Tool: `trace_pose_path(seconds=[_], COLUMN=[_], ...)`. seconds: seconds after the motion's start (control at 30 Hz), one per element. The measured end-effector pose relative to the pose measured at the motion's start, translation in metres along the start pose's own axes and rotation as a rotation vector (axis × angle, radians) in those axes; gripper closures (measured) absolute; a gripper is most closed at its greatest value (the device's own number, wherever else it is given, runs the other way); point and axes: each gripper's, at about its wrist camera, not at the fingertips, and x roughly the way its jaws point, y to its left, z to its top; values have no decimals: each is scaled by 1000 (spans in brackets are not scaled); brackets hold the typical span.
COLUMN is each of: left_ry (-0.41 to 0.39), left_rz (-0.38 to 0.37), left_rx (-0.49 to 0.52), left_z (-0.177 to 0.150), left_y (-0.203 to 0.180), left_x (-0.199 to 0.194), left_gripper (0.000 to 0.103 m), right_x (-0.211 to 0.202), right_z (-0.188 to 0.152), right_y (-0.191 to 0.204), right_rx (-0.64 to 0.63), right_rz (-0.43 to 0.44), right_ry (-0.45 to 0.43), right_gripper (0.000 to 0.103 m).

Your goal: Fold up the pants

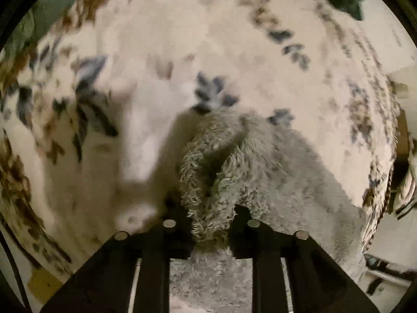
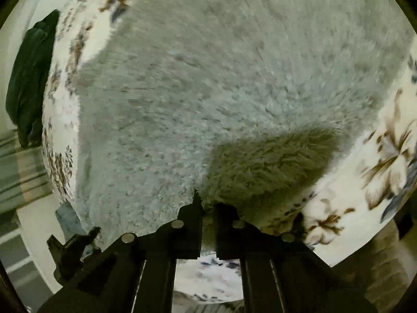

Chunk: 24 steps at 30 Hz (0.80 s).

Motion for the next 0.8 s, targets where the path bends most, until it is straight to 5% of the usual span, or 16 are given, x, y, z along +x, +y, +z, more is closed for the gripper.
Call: trace_pose_path(seconds=[0.23,0.4,0.53,0.67,0.73,0.8], left_ry=[-7,57,149,118,72,18], left_rz=[-58,11,60,60,66,83], left_rx=[-49,-41,-51,-25,2,29], left_z=[-34,-49,-52,-54,-52,-45], left_y=[21,39,49,40,29,15], left_x=[-61,-37,-5,-29,-47,-63], left_gripper=[88,85,67,32,12,10], right_x=[-53,-50,-6,-24,-46,-54], right_z=[-60,-87,-80,-76,-70,-57], right_y=[9,4,-7,6,34,72], right_rx=[-139,-170,-155,-233,-323,-398], right_rz=[-49,-108,-195,-177,-131,-101], right_ry=[-34,23,155,210,208,201], right_gripper=[97,97,85,38,35,31])
